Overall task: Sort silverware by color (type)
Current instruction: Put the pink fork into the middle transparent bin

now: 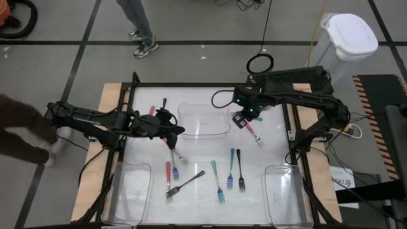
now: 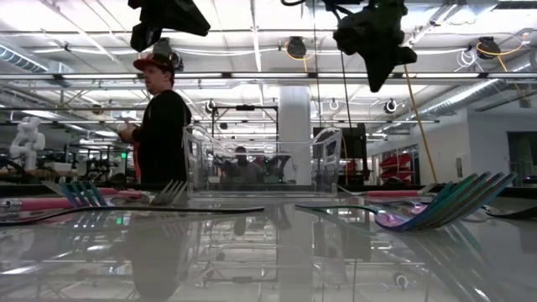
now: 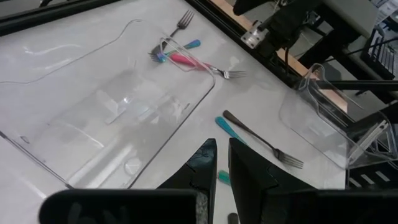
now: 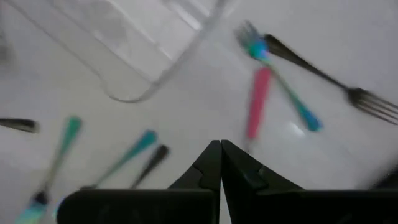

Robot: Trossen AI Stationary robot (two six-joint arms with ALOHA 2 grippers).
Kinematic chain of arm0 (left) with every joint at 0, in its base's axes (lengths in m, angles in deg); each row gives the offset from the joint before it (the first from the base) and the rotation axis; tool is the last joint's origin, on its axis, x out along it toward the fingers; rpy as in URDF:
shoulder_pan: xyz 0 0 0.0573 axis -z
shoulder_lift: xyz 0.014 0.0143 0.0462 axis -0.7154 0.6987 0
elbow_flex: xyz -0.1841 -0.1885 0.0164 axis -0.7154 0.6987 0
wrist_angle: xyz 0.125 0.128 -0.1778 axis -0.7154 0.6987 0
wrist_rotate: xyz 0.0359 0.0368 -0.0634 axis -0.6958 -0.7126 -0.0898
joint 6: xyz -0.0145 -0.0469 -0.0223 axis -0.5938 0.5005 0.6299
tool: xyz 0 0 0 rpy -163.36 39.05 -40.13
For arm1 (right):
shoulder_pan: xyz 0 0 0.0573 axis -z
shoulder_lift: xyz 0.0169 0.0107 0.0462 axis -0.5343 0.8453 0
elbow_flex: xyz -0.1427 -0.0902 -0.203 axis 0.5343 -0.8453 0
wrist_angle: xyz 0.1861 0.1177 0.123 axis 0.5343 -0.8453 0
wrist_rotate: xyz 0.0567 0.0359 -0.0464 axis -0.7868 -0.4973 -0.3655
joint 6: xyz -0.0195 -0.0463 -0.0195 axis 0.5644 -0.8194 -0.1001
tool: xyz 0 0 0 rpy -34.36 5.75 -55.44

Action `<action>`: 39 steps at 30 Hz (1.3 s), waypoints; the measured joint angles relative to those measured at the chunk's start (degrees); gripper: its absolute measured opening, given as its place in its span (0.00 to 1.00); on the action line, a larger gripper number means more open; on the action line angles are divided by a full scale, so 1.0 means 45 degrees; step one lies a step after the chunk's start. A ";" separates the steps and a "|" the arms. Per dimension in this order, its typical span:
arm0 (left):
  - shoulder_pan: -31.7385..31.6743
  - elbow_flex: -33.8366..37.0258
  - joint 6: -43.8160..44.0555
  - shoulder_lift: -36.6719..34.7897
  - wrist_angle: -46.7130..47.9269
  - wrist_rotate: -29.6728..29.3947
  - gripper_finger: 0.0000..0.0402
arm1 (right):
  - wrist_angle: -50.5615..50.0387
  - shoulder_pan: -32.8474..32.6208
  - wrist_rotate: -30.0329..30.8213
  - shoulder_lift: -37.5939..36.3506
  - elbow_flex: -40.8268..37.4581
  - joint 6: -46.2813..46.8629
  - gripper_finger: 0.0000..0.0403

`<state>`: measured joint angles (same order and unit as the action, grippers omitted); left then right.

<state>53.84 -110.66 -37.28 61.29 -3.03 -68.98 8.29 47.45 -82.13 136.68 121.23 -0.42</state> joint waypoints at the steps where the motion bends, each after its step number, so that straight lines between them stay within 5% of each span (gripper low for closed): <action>1: 0.0000 0.0000 -0.0009 0.0000 0.0000 0.0000 0.11 | 0.0013 0.0005 -0.0021 -0.0004 -0.0099 -0.0125 0.01; 11: 0.0000 0.0000 0.0017 -0.0005 -0.0002 0.0061 0.11 | 0.0402 0.0058 -0.0514 -0.0090 -0.2538 -0.1065 0.01; 22: 0.0000 0.0000 0.0083 -0.0005 -0.0005 0.0112 0.11 | 0.3809 0.0058 -0.1731 -0.1144 -0.6555 0.0068 0.04; 33: -0.0010 0.0000 0.0079 -0.0005 0.0000 0.0034 0.11 | 0.5337 0.0053 -0.1338 -0.1374 -0.7701 0.0509 0.44; 39: -0.0049 0.0000 0.0078 -0.0005 0.0000 0.0024 0.11 | 0.6262 0.0059 -0.0660 -0.1174 -0.8172 0.1167 0.56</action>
<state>53.62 -110.66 -36.93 61.27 -3.03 -68.87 36.47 47.72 -85.10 131.40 84.46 4.84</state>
